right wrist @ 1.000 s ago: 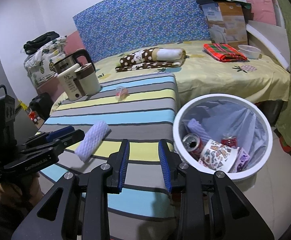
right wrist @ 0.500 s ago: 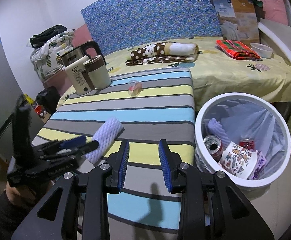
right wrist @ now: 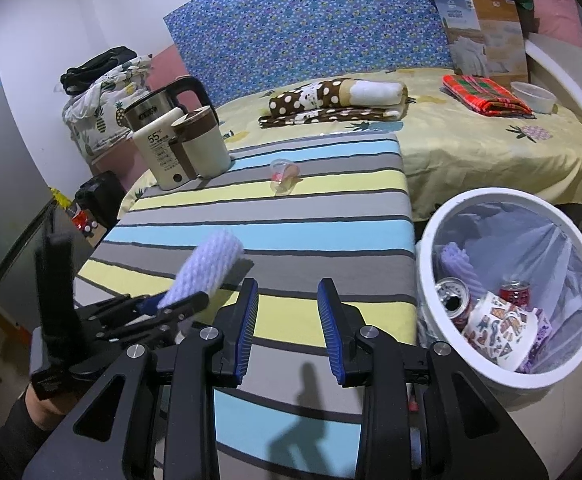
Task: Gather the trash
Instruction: 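Move back to the table and grasp the second foam net with the left gripper, then grasp the clear plastic cup with the right gripper while the left gripper holds the foam net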
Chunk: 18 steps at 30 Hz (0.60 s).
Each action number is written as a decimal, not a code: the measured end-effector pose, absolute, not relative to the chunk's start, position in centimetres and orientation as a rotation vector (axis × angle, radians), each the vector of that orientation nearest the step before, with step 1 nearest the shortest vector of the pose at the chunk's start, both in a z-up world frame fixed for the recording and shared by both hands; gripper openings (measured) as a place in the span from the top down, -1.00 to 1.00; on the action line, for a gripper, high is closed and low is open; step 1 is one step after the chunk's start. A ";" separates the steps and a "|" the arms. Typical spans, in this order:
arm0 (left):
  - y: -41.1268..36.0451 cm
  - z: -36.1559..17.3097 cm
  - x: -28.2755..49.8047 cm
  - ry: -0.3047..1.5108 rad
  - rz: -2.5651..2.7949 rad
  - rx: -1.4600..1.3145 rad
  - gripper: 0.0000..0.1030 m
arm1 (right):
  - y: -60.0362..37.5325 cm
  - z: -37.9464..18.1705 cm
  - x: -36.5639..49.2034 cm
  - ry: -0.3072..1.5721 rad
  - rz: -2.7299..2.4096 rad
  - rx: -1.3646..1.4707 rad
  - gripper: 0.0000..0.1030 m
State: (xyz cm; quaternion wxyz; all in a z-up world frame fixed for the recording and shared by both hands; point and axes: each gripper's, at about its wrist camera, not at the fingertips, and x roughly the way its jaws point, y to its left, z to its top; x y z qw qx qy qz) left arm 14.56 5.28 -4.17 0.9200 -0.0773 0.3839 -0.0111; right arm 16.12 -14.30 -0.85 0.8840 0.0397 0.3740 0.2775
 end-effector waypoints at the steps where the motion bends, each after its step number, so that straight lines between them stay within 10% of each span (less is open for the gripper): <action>1: 5.7 -3.8 14.5 0.780 -0.015 -0.163 0.49 | -14.0 -0.8 16.2 0.780 0.579 0.082 0.35; 18: 11.2 -0.7 16.9 0.690 0.069 -0.212 0.49 | -8.8 -1.2 20.9 0.815 0.608 0.020 0.35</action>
